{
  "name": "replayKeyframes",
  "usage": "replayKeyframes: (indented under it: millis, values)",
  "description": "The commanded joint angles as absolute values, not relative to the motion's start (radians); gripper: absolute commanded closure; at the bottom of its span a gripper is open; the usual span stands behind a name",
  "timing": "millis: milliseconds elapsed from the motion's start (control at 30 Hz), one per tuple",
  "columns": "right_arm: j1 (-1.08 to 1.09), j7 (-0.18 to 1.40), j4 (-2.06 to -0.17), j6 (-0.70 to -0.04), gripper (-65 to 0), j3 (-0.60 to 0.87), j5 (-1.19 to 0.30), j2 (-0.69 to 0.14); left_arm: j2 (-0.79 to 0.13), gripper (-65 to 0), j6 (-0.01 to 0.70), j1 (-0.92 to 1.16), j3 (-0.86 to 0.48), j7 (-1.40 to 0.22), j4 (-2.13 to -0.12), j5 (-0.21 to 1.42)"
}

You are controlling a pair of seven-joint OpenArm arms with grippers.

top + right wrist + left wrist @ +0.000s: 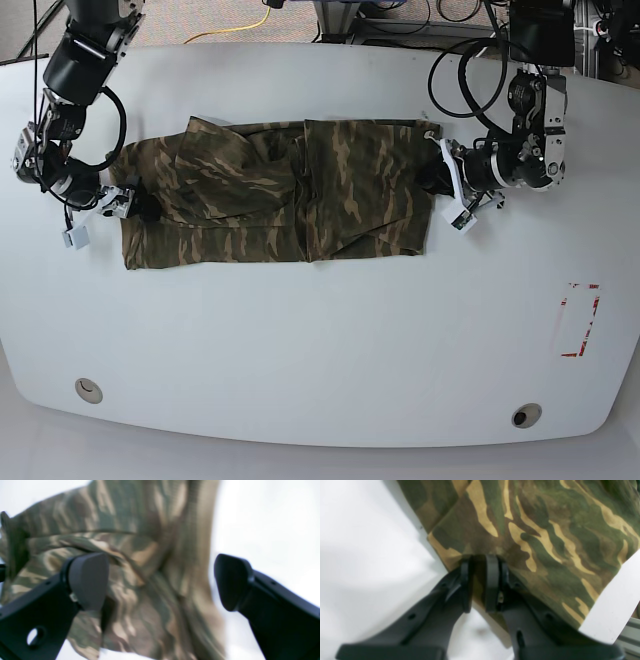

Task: Layout the t-shirt on the table in an organized manner, then fold the t-shirt properly
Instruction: 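Hold the folded end with the left gripper while the right gripper regrasps its end, then fold the shirt end held by the right gripper over toward the left gripper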

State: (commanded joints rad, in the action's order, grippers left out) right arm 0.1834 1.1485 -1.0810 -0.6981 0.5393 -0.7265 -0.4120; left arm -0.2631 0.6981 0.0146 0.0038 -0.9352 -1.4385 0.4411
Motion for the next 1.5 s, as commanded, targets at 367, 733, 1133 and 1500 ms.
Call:
replayKeyframes:
  millis: [367,733,1133,1500]
  values:
    - [0.15,1.148,-1.219,-0.698,-65.0,0.417,-0.727,-0.366,-0.263,-7.2,0.698,0.016,0.004,-0.935,-1.44,0.441]
    - [0.148,1.093,-1.219,-0.698,-2.5,0.407,-0.725,-0.369,-0.263,-7.2,0.698,0.021,0.004,-0.937,-1.44,0.441]
    - [0.091,1.241,-1.593,-0.698,0.0,0.407,-0.727,-0.358,-0.263,-7.4,0.698,0.002,0.005,-0.937,-1.406,0.406]
    - [0.065,1.383,-1.925,-0.694,0.0,0.36,-0.728,-0.245,-0.262,-7.4,0.698,-0.016,0.007,-0.934,-1.372,0.361]
